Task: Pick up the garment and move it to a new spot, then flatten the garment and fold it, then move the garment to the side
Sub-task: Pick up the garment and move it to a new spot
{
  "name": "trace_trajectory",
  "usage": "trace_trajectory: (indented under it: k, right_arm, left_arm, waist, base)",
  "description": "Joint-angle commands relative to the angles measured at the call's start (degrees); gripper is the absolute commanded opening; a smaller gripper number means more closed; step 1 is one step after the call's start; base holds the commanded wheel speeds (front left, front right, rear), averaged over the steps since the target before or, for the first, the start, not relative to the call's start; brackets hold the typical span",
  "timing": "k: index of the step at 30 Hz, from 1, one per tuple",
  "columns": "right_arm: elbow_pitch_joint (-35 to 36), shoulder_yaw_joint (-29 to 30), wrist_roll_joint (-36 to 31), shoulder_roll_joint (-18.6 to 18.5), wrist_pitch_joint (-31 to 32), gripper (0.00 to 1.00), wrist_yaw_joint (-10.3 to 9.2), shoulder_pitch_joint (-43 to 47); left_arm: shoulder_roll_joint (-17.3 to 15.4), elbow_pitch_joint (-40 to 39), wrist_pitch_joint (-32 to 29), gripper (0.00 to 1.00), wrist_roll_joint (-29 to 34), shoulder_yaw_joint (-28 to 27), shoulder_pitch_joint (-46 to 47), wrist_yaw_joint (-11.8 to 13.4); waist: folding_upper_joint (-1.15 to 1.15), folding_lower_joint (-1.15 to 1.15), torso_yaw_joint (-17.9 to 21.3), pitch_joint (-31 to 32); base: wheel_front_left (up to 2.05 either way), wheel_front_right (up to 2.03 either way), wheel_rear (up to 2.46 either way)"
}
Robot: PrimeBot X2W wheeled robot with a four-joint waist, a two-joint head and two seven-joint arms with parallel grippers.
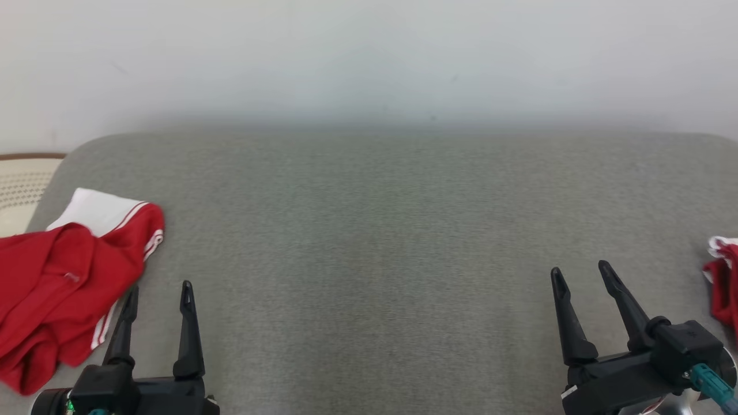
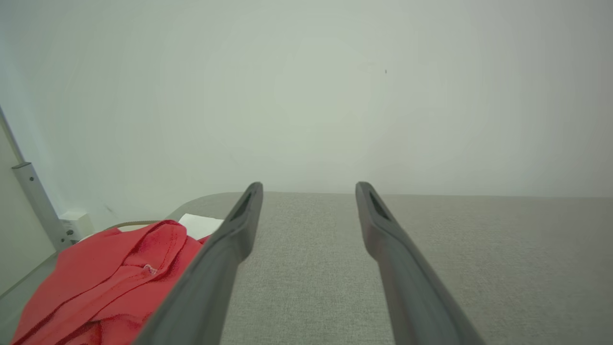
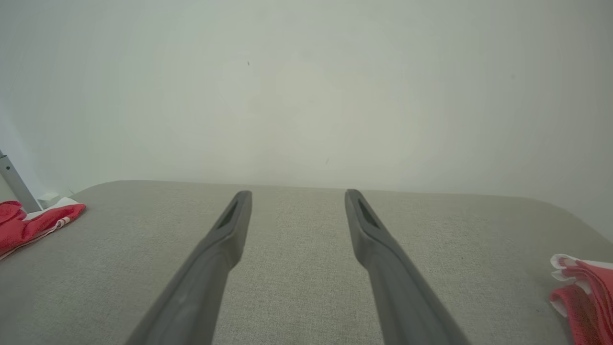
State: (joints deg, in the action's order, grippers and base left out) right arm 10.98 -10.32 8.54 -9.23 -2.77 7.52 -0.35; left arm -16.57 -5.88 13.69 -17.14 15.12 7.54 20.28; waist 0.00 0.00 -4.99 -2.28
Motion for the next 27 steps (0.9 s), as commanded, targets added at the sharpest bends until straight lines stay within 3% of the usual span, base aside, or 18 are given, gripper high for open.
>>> trace_trajectory:
  k: [1,14,27]
  right_arm:
    - [0.34,-0.31,0.09,-0.46,0.12,1.00,-0.06,-0.25]
    - [0.64,-4.04,0.38,-1.27,0.64,1.00,-0.06,-1.19]
    - [0.38,-4.18,0.66,-0.95,0.78,1.00,-0.06,-1.20]
  left_arm:
    - [-0.03,-0.32,0.30,1.00,-0.19,-0.42,0.05,0.18]
    - [0.17,-0.69,0.80,1.00,-1.25,-2.17,-2.28,1.38]
    - [0.36,0.02,1.07,1.00,-1.71,-2.59,-2.15,1.33]
  waist:
    - [0.00,0.00,-4.02,-0.55]
    - [0.00,0.00,-14.07,-1.25]
    - [0.00,0.00,-16.12,-1.86]
  base:
    - [0.00,0.00,0.00]
    - [0.00,0.00,0.00]
    - [0.00,0.00,0.00]
